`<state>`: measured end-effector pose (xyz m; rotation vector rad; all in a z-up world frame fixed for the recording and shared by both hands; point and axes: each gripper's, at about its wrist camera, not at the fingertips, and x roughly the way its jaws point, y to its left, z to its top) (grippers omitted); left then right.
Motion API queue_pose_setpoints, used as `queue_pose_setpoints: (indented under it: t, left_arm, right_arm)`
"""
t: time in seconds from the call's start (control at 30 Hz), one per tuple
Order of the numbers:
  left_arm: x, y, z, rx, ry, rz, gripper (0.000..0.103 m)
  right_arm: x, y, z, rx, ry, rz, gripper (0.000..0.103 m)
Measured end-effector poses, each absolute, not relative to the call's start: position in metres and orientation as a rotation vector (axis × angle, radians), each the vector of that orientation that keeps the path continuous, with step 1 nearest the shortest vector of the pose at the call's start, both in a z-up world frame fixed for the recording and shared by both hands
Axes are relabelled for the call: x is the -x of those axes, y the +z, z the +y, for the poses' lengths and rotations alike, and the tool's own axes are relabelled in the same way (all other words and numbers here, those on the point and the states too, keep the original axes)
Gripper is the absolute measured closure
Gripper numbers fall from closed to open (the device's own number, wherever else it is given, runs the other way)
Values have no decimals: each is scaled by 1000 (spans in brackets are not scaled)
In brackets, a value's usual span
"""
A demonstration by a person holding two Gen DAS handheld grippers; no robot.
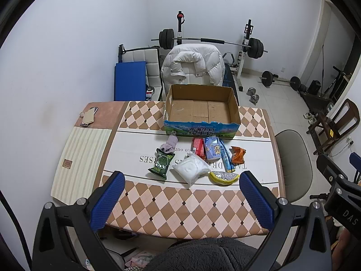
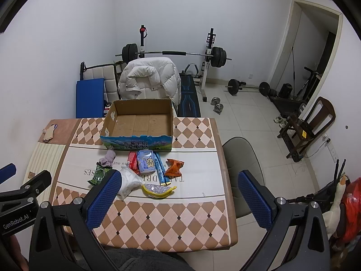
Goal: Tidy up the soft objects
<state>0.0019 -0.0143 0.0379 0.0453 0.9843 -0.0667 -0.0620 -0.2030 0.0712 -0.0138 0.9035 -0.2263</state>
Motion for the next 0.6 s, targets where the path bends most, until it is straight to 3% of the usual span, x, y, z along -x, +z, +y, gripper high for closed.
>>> queue_pose_setpoints:
  t: [0.33, 0.5, 0.6]
  left_arm:
    - [-23, 22, -6, -77, -30, 992, 0]
    - [-72, -36, 14, -119, 26, 1087, 0]
    - [-104, -86, 24, -124, 40, 1195, 0]
  right_arm:
    - [45, 67, -210, -18, -214, 930, 0]
    - [-4, 20, -230, -93, -161, 1055, 0]
    - [-43, -48, -242, -119, -123, 1173, 0]
